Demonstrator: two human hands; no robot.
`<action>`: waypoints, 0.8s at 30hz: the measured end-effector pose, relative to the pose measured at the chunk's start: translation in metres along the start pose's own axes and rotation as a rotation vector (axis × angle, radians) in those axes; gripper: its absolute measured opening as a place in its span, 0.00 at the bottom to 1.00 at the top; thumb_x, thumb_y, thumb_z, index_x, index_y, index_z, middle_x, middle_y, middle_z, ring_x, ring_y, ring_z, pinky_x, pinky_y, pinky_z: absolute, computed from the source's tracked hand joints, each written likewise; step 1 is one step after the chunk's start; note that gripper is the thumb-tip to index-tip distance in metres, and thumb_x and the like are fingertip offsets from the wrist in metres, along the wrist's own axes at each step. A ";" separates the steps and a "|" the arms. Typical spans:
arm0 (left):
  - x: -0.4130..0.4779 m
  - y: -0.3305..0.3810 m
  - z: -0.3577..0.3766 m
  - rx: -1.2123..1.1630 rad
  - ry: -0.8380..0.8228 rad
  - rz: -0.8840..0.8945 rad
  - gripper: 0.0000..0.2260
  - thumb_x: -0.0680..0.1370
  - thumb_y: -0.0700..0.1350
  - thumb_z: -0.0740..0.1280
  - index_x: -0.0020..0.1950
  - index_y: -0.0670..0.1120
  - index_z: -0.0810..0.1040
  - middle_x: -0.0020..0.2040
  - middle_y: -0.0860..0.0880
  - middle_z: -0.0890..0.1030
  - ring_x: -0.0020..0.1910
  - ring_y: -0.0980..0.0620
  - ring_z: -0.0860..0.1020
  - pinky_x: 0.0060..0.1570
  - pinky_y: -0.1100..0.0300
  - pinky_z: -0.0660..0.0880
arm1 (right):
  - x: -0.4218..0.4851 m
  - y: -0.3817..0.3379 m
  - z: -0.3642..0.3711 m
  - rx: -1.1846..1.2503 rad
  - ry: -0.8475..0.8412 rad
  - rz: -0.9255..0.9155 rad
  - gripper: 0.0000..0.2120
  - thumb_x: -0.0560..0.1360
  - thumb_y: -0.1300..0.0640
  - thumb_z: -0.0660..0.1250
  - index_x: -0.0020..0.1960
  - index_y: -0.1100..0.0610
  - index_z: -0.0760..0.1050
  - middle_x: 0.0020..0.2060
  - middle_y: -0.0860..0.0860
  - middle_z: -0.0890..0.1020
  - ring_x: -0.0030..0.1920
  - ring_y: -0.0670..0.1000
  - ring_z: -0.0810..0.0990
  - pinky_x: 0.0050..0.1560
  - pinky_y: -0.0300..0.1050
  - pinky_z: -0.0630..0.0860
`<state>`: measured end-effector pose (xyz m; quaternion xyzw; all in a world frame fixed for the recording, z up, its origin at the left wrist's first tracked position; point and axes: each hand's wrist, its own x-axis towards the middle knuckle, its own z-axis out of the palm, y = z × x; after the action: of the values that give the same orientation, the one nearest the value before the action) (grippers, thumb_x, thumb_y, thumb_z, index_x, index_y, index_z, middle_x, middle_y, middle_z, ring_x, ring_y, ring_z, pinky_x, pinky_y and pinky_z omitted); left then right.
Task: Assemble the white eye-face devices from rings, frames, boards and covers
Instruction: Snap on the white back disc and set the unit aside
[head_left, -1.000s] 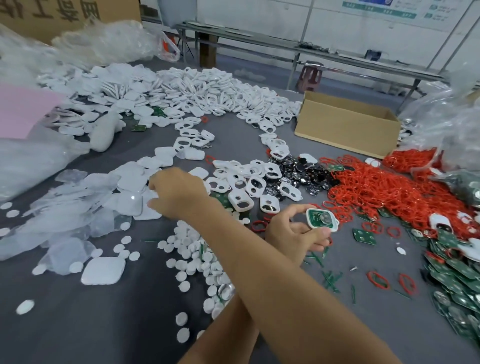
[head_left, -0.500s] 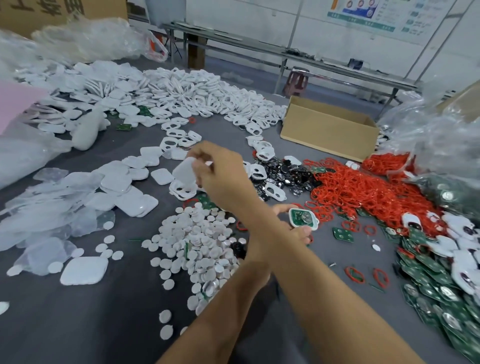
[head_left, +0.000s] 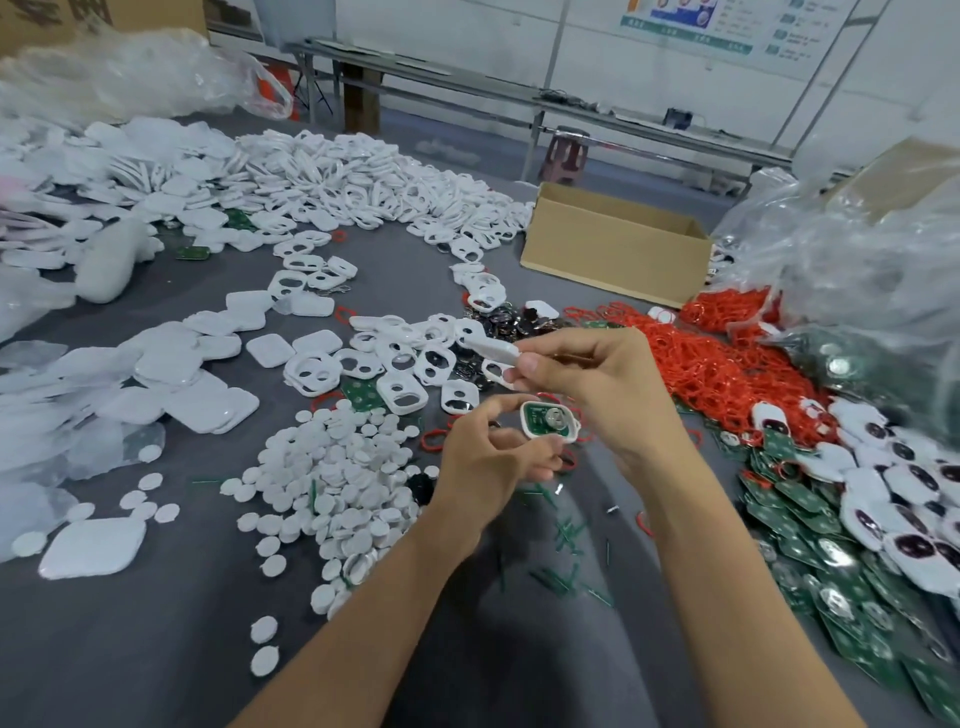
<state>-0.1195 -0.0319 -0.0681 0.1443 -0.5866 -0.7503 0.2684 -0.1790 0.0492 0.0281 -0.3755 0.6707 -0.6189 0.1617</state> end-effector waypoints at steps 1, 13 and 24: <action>-0.001 0.001 0.000 0.007 -0.002 -0.006 0.18 0.73 0.33 0.73 0.61 0.35 0.76 0.36 0.41 0.82 0.36 0.46 0.81 0.38 0.59 0.80 | 0.000 0.001 -0.003 0.013 0.006 0.002 0.08 0.71 0.71 0.70 0.41 0.59 0.83 0.33 0.55 0.85 0.34 0.47 0.83 0.37 0.36 0.77; -0.008 0.003 0.000 -0.120 -0.013 -0.092 0.14 0.72 0.32 0.72 0.54 0.46 0.79 0.35 0.43 0.84 0.34 0.49 0.82 0.37 0.59 0.81 | 0.007 0.020 -0.043 -0.409 0.033 -0.072 0.11 0.80 0.67 0.57 0.43 0.58 0.74 0.35 0.61 0.75 0.36 0.52 0.71 0.41 0.47 0.68; -0.007 0.002 -0.003 -0.100 -0.068 -0.109 0.17 0.71 0.35 0.75 0.58 0.44 0.79 0.41 0.37 0.85 0.36 0.45 0.83 0.39 0.57 0.81 | 0.005 0.022 -0.040 -0.777 -0.298 -0.162 0.10 0.79 0.66 0.60 0.45 0.60 0.79 0.39 0.61 0.77 0.41 0.55 0.75 0.42 0.39 0.67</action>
<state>-0.1113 -0.0309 -0.0675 0.1369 -0.5485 -0.7966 0.2141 -0.2157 0.0729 0.0157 -0.5455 0.7917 -0.2696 0.0540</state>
